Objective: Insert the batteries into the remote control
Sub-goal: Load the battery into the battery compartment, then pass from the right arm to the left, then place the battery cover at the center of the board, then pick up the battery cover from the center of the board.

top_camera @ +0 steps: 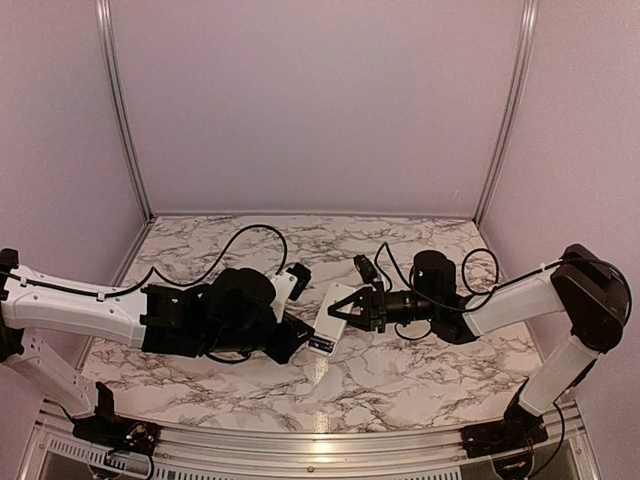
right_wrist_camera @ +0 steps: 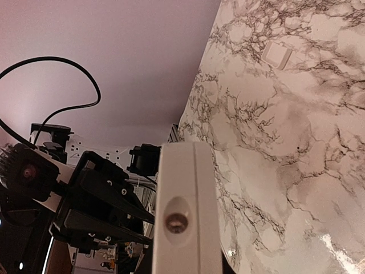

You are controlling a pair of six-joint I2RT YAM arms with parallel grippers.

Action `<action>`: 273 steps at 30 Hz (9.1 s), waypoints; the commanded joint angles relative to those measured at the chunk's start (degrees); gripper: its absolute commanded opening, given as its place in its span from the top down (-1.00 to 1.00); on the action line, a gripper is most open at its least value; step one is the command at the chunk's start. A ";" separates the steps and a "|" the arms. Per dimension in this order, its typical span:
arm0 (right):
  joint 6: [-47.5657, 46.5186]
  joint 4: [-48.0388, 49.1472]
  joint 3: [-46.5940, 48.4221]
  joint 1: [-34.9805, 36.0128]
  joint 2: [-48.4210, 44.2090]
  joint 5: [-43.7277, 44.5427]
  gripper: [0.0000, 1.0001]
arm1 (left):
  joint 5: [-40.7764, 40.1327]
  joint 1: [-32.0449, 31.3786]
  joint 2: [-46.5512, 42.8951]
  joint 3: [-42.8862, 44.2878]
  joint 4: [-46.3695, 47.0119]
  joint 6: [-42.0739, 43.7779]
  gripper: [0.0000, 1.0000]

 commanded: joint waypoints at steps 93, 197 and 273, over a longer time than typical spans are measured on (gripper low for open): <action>-5.14 9.60 3.45 0.15 -4.19 -4.61 1.00 | 14.94 3.44 -3.61 -4.75 10.73 -5.27 -0.50; -10.58 -8.47 0.79 -4.53 -4.39 4.81 0.65 | -3.57 3.87 23.25 23.15 -6.33 7.70 -0.06; -37.38 -32.08 0.09 -17.02 -31.20 11.34 -0.85 | 8.77 31.38 24.31 18.07 -19.40 17.66 0.05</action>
